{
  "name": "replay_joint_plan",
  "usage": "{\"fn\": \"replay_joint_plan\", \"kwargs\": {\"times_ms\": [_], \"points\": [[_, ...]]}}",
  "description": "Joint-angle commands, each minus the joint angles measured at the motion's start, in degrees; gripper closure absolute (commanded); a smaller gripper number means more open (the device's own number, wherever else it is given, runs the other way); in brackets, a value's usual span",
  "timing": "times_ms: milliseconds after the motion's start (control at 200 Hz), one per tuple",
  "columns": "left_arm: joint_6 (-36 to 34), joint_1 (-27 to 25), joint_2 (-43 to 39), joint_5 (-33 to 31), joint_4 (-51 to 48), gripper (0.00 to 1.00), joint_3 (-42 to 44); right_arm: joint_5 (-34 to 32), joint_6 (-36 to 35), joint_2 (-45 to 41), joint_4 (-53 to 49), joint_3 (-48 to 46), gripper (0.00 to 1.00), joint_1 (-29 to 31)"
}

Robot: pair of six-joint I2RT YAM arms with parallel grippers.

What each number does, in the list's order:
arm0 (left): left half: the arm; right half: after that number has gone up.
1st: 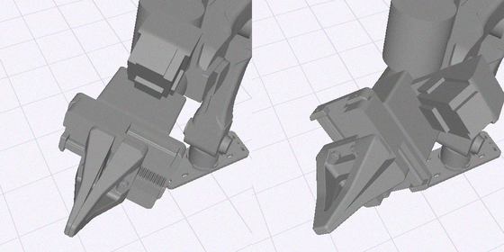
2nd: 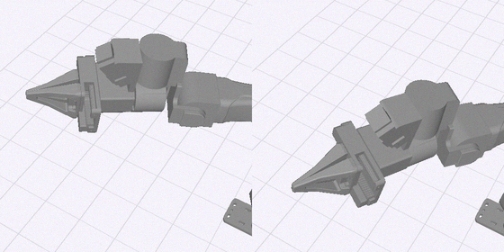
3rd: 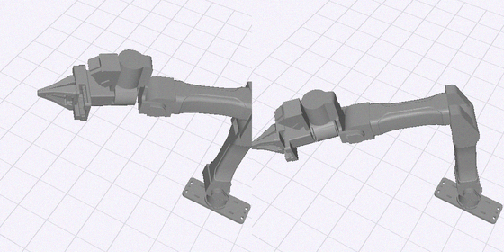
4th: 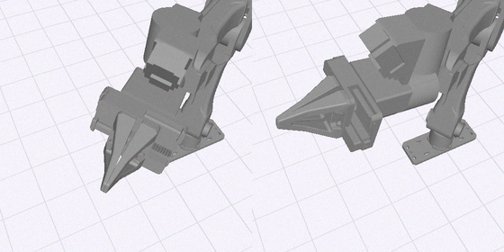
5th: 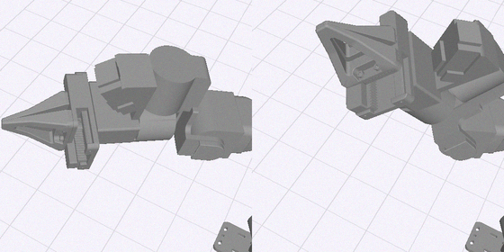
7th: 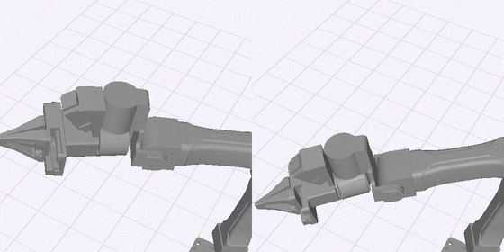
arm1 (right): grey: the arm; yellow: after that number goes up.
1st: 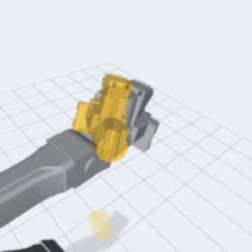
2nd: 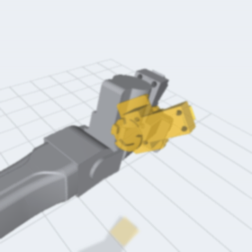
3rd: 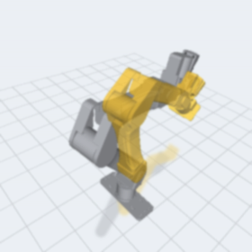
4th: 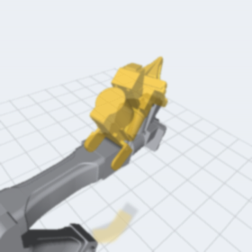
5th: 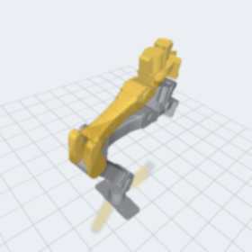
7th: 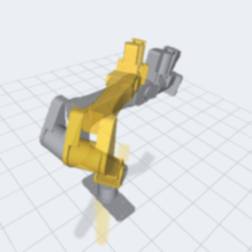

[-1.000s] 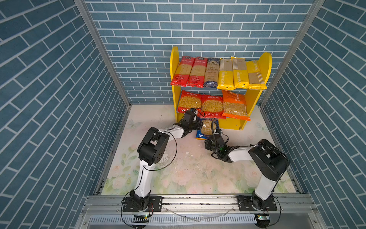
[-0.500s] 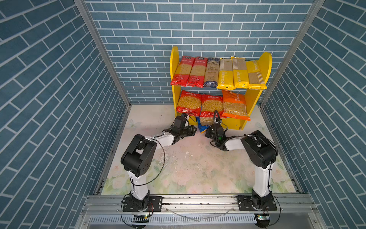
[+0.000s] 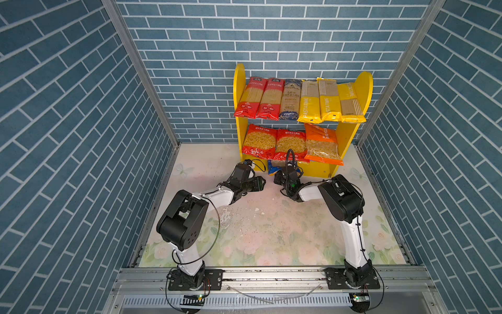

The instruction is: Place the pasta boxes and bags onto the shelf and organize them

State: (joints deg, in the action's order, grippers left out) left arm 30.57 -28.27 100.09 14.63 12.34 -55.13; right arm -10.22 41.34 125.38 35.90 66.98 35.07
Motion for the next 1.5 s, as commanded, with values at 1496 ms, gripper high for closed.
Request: {"fn": "replay_joint_plan", "kwargs": {"times_ms": [1496], "points": [[-1.5,-2.3,2.8,0.0,3.2,0.36,-2.3,10.1,7.5,-31.9,4.8,-35.0,0.70,-8.3]]}}
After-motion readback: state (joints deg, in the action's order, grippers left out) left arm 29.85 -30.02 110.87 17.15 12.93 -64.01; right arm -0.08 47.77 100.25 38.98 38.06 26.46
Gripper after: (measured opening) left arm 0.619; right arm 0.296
